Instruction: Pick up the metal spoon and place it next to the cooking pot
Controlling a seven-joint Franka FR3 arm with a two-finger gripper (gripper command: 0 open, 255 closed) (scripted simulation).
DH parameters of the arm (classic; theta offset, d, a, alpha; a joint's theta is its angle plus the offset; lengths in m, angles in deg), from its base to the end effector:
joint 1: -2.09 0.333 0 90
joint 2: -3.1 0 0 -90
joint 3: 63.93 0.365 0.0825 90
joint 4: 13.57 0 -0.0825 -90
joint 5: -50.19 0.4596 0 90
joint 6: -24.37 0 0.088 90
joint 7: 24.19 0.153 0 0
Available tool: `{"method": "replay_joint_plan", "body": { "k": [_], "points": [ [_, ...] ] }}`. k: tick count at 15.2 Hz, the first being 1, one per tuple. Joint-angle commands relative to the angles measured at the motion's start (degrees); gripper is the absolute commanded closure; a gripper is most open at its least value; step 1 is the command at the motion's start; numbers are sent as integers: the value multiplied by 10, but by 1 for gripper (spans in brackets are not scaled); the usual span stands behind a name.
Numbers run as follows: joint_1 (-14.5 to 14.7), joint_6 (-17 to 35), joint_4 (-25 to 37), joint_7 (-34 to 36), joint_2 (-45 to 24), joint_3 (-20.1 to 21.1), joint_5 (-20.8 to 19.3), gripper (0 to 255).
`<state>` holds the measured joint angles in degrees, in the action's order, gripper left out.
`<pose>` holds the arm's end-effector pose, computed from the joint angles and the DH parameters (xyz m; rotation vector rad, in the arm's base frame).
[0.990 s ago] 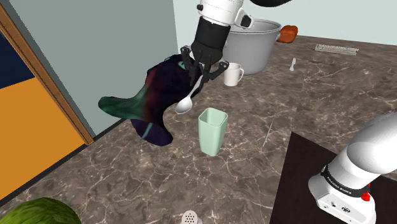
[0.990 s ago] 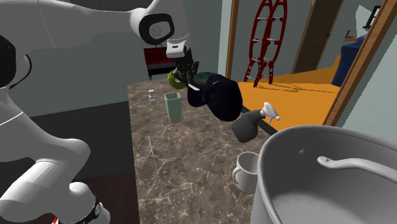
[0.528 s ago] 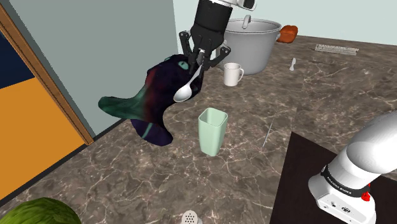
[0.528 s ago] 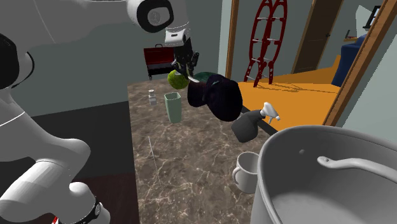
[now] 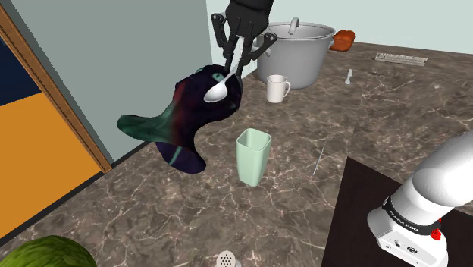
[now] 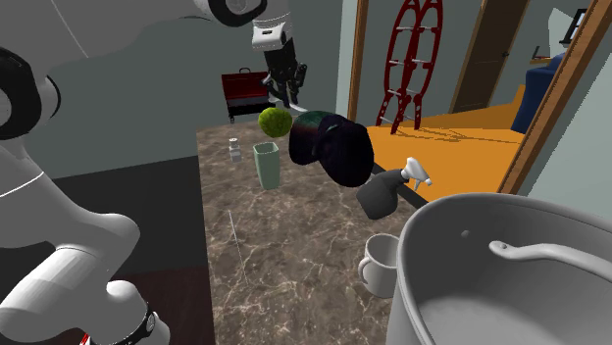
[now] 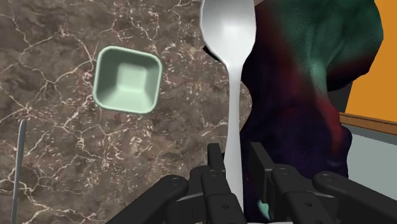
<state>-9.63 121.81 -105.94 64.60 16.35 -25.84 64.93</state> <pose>0.4859 0.3352 0.7253 -2.4445 1.4681 -0.0678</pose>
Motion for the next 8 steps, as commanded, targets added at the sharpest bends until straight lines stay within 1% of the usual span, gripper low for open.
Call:
{"method": "replay_joint_plan", "body": {
  "k": [1, 8],
  "points": [
    [-1, -16, 22, 6, -7, 2, -5, 255],
    [-2, -73, 115, 30, -47, 17, -32, 255]
  ]
}}
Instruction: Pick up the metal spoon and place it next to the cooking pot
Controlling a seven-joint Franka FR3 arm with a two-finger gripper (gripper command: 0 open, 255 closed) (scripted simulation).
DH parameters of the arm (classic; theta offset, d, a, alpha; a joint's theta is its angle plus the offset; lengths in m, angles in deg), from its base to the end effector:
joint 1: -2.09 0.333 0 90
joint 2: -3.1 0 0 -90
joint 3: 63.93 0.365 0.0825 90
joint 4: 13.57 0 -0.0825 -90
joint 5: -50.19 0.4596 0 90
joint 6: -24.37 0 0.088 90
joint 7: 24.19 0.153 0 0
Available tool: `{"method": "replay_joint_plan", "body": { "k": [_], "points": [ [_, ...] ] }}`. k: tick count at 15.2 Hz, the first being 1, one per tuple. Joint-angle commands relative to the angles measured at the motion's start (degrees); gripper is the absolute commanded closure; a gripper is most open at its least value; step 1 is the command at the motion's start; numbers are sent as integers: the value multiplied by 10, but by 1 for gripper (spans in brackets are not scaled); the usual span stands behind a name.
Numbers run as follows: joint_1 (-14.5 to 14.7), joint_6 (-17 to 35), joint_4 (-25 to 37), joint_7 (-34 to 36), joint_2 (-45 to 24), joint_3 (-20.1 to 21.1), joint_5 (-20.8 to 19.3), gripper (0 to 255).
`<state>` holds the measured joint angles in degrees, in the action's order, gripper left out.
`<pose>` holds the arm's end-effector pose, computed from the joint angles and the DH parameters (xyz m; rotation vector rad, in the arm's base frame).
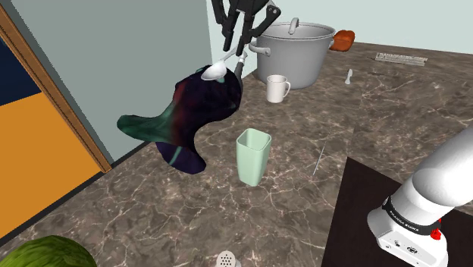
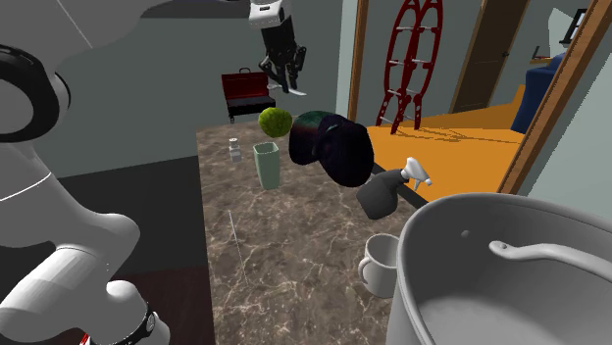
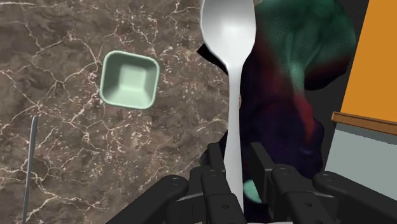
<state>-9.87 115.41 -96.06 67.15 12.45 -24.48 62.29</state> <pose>0.4849 0.3359 0.7766 -2.4449 1.4676 -0.0676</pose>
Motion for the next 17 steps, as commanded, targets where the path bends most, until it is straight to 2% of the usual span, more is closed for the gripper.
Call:
{"method": "replay_joint_plan", "body": {
  "k": [1, 9, 13, 17],
  "points": [
    [0, -17, 30, 9, -15, 7, -11, 255],
    [15, -92, 163, 51, -87, 39, -68, 255],
    [-30, -94, 88, -39, -3, -31, 12, 255],
    [-50, -107, 36, -115, 53, -98, 54, 255]
  ]
}}
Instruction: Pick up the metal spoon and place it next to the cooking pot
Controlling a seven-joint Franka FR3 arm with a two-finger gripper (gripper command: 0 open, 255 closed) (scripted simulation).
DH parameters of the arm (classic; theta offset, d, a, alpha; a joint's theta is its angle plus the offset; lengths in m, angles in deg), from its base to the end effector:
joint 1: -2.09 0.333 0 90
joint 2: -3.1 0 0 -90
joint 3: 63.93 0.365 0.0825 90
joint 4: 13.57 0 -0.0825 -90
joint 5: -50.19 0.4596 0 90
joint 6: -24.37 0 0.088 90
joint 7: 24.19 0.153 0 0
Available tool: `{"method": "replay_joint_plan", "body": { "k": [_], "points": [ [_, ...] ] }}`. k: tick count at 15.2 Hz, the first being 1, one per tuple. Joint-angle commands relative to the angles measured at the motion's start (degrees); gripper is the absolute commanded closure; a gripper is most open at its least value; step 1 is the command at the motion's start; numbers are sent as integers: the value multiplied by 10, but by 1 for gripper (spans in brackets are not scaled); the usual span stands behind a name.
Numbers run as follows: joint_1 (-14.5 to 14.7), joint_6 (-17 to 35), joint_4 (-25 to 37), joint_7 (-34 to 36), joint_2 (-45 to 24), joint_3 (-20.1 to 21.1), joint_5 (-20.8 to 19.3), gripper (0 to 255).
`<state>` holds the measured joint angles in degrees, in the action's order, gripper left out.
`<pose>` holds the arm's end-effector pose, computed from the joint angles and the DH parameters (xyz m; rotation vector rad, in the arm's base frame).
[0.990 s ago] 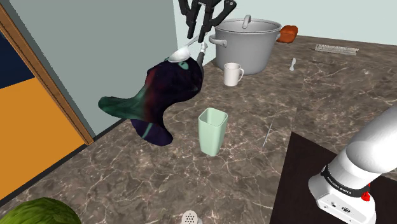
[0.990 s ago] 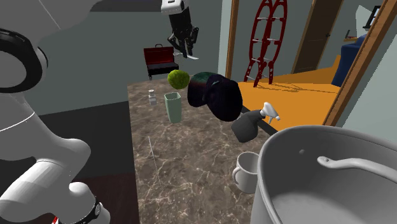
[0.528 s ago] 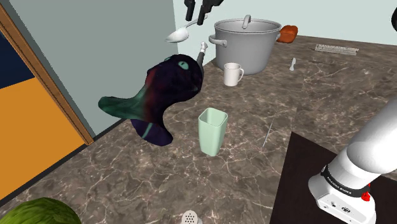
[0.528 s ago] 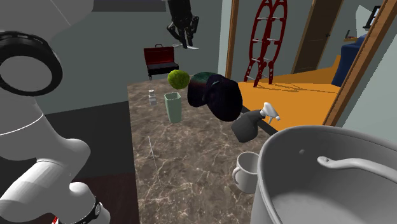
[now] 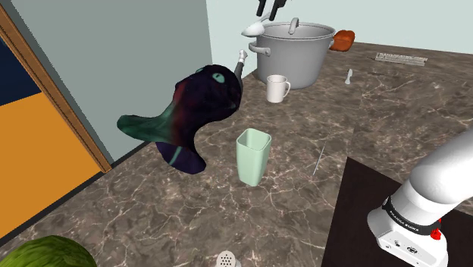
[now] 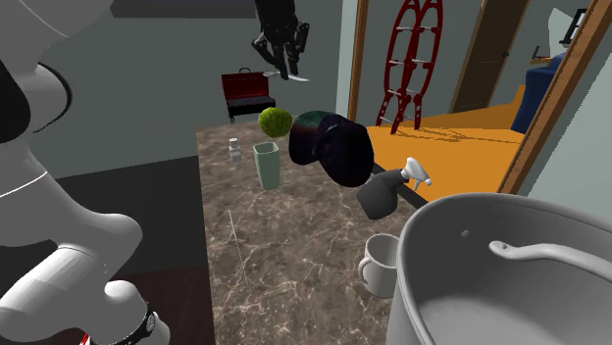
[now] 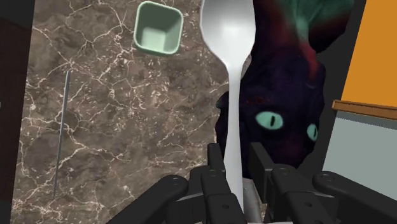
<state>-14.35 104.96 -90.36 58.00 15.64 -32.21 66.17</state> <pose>0.4775 0.2325 0.8400 -2.4456 1.4720 -0.0690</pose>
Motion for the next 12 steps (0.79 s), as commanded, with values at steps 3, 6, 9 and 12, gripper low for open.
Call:
{"method": "replay_joint_plan", "body": {
  "k": [3, 6, 9, 12],
  "points": [
    [-16, -14, -50, -75, 49, -65, 30, 255],
    [-26, -27, -70, -123, 69, -106, 38, 255],
    [-36, -39, -84, -169, 81, -145, 39, 255],
    [-46, -53, -90, -214, 86, -181, 37, 255]
  ]
}}
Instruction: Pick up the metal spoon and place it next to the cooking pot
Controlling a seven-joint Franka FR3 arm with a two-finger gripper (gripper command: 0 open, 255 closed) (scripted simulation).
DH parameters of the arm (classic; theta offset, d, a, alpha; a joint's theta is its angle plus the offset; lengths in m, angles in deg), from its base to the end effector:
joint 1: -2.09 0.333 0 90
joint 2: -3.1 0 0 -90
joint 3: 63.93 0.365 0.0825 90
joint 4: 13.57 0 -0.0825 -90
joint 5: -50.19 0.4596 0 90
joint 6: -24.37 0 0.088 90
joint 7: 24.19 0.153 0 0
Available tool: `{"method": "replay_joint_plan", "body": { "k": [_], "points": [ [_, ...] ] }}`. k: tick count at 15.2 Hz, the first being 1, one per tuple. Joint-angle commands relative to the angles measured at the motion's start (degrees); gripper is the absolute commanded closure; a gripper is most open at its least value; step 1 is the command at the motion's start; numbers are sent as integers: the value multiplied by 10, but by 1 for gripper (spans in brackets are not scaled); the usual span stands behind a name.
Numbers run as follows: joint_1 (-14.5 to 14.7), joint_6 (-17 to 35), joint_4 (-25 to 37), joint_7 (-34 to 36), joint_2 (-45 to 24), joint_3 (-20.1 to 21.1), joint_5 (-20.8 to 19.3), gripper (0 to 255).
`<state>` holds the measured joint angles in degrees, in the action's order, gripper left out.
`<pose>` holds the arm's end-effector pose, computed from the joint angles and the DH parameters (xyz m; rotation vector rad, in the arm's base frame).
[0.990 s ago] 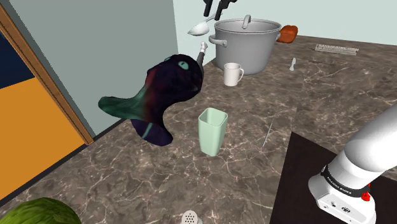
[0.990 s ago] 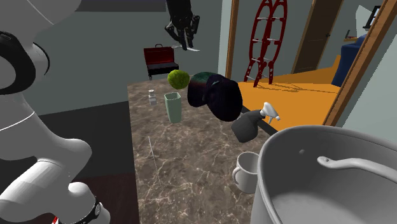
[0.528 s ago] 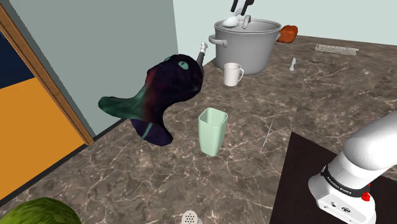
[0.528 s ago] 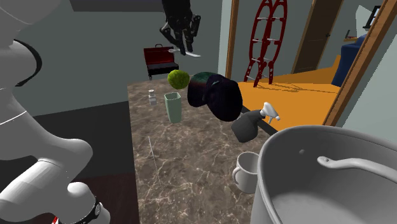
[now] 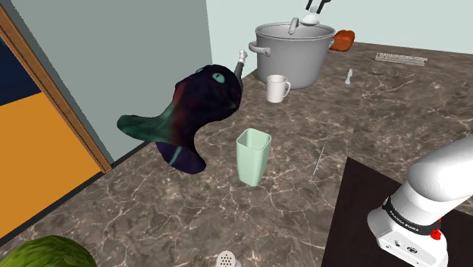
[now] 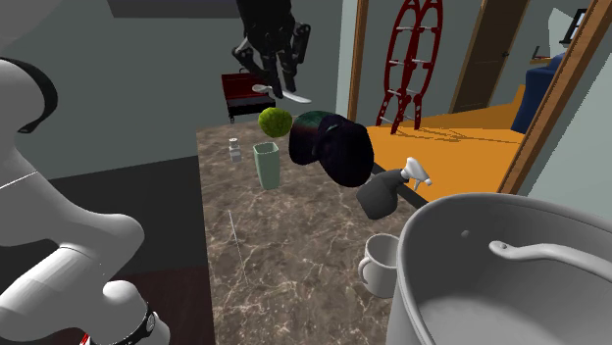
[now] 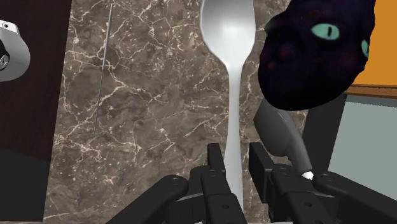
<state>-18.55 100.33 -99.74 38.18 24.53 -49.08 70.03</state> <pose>0.4509 0.0525 0.8372 -2.4438 1.4699 -0.0677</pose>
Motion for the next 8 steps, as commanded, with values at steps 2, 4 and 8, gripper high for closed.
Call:
{"method": "replay_joint_plan", "body": {
  "k": [2, 4, 8],
  "points": [
    [-11, -15, 3, -45, -2, -35, -5, 255],
    [-18, -24, 5, -74, -5, -58, -8, 255],
    [-33, -41, 18, -131, -18, -102, -17, 255]
  ]
}}
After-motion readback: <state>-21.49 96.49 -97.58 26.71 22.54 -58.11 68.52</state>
